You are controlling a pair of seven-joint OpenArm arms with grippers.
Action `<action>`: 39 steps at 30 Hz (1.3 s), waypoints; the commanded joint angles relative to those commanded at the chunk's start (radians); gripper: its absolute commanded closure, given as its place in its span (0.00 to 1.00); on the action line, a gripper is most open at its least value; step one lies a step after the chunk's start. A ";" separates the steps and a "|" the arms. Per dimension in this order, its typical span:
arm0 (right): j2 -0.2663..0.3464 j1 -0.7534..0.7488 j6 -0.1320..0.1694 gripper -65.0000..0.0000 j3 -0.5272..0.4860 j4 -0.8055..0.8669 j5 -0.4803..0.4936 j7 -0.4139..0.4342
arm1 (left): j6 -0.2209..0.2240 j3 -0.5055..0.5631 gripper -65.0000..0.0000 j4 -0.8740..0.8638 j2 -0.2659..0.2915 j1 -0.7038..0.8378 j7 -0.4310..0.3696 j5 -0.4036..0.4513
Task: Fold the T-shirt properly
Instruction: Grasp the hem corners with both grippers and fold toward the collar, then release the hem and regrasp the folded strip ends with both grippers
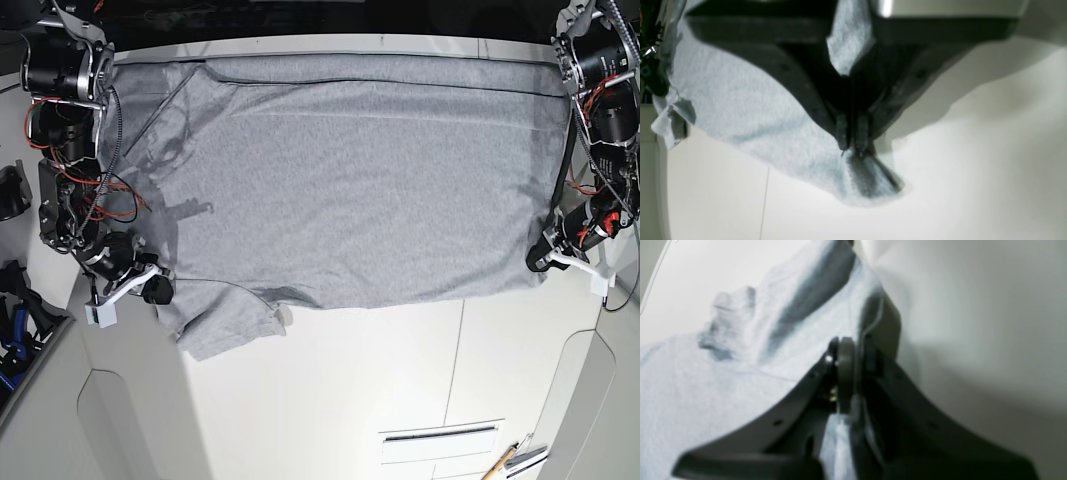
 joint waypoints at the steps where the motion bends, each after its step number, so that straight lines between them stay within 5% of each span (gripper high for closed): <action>1: 0.000 0.000 0.000 1.00 0.000 0.019 0.000 -0.023 | 0.000 0.000 1.00 0.019 -0.001 0.000 0.019 0.000; 9: 0.041 -0.042 -0.001 1.00 0.002 0.237 0.053 -0.257 | 0.000 0.000 1.00 0.184 -0.077 0.010 0.271 -0.215; 17: 0.164 -0.242 -0.001 1.00 0.005 0.478 0.167 -0.282 | 0.000 0.000 1.00 0.309 -0.158 0.109 0.394 -0.362; 28: 0.190 -0.436 -0.014 1.00 0.092 0.549 0.172 -0.274 | 0.000 0.000 1.00 0.439 -0.161 0.307 0.384 -0.373; 29: 0.190 -0.441 -0.017 0.96 0.092 0.549 0.172 -0.273 | 0.000 0.000 1.00 0.439 -0.156 0.312 0.380 -0.374; 32: 0.190 -0.446 -0.017 0.44 0.092 0.549 0.172 -0.204 | 0.000 0.000 1.00 0.439 -0.142 0.313 0.374 -0.375; 33: 0.190 -0.445 -0.017 0.36 0.092 0.549 0.172 -0.159 | 0.000 0.000 1.00 0.439 -0.141 0.313 0.370 -0.374; 37: 0.164 -0.401 -0.018 0.34 0.117 0.549 0.148 -0.093 | 0.000 0.000 1.00 0.439 -0.141 0.314 0.370 -0.367; 39: 0.126 -0.364 -0.042 0.34 0.119 0.548 0.126 -0.093 | 0.000 0.000 1.00 0.439 -0.141 0.314 0.370 -0.368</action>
